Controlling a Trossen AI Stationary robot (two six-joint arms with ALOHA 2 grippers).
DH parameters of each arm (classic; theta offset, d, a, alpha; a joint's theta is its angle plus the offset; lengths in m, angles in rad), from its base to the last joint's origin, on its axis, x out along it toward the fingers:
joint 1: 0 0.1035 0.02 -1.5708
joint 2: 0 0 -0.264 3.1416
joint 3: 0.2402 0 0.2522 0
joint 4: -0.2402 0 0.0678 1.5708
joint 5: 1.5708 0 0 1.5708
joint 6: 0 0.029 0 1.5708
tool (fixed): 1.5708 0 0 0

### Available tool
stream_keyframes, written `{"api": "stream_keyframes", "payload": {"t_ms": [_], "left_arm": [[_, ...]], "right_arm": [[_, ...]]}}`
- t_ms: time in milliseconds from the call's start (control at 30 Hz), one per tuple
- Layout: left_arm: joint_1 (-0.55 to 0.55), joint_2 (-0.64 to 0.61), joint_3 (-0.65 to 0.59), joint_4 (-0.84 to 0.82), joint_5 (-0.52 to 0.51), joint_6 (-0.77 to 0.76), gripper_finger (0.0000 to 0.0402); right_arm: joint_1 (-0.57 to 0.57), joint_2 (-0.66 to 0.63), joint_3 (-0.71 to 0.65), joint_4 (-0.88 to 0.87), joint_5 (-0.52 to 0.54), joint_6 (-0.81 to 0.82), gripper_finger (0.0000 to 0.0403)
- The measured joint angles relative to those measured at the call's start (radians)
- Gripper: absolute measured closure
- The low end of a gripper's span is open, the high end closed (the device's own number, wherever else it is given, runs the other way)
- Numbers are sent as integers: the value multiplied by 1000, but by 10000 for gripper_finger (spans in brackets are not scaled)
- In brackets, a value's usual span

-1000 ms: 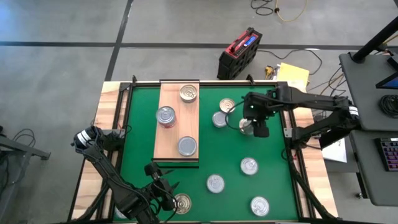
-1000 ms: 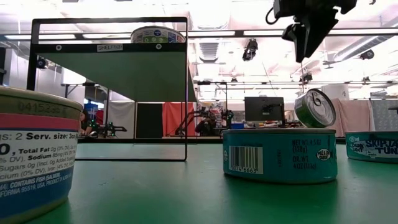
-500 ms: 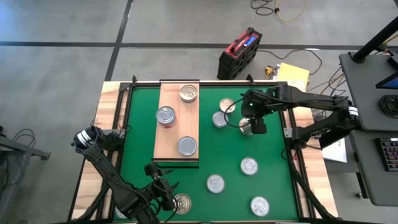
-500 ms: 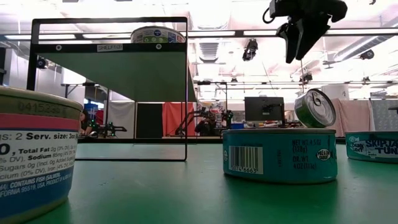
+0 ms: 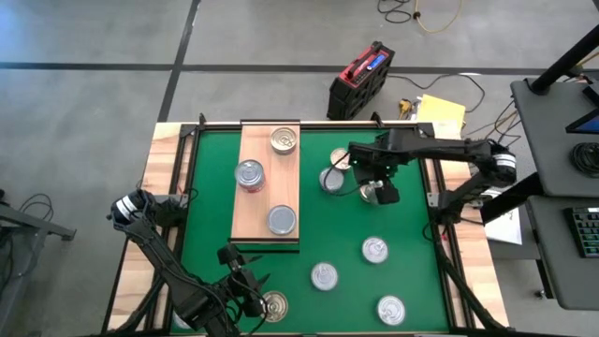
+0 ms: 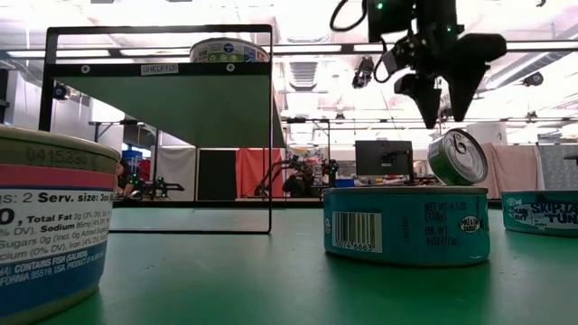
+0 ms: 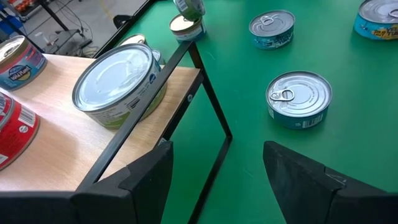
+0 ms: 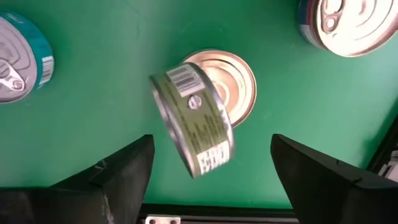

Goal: Stack canned seafood by type on shelf
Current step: Put the green tuna can on the shelf

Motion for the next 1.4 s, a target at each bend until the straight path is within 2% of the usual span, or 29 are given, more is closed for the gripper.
{"api": "stream_keyframes", "payload": {"t_ms": [1033,1200,1400], "left_arm": [[0,0,0,13,0,0,169],[0,0,0,16,0,0,169],[0,0,0,18,0,0,169]], "right_arm": [[-44,109,-2,8,-61,-56,101],[-44,123,-2,10,-104,-56,119],[-44,134,-2,12,-109,-57,163]]}}
